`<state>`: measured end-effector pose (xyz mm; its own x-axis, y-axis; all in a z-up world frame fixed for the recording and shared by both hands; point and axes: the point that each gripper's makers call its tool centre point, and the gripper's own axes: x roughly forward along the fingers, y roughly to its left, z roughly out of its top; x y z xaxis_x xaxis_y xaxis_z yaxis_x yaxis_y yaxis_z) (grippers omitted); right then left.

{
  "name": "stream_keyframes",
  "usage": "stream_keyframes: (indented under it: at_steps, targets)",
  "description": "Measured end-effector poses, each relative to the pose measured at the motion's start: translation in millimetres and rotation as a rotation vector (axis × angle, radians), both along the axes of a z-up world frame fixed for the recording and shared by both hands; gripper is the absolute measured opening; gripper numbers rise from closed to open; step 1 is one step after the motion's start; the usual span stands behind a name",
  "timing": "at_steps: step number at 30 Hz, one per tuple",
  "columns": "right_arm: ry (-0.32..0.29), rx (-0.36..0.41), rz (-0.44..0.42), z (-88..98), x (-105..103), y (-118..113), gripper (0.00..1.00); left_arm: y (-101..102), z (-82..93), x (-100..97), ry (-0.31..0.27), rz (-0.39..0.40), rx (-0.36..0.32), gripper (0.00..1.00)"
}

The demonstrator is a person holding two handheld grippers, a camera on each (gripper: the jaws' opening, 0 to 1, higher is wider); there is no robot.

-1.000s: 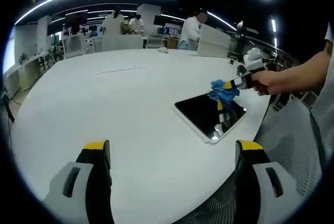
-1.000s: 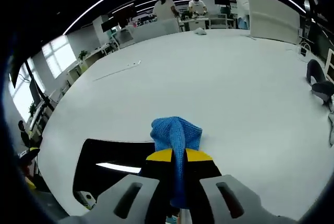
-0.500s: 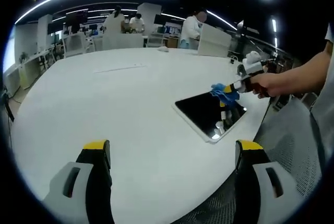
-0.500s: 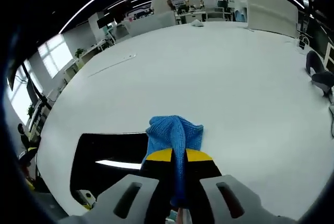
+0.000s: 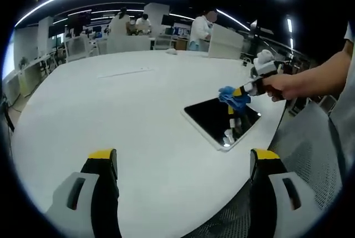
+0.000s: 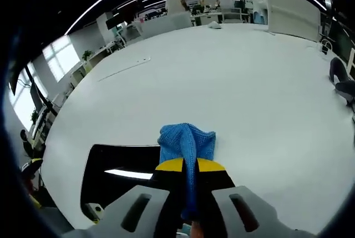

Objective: Wipe the mirror surface with the cleaning cloth until all visible marks leave the cleaned area.

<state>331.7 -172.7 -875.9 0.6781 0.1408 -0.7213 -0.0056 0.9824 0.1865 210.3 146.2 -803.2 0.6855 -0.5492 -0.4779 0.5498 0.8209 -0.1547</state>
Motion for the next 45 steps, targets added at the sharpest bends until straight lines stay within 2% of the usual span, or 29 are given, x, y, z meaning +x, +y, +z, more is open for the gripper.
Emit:
stream_keyframes:
  at_steps: [22,37,45]
  targets:
    - [0.025,0.013,0.063,-0.6,1,63,0.01,-5,5.6,-3.0,-0.003,-0.009,-0.005,0.99]
    - [0.038,0.043,0.086,-1.1,4,96,0.01,1,-3.6,-1.1,0.013,-0.01,-0.012,0.99]
    - [0.048,0.095,0.075,-1.5,8,121,0.01,0,-6.0,-2.0,0.015,-0.025,-0.001,0.99]
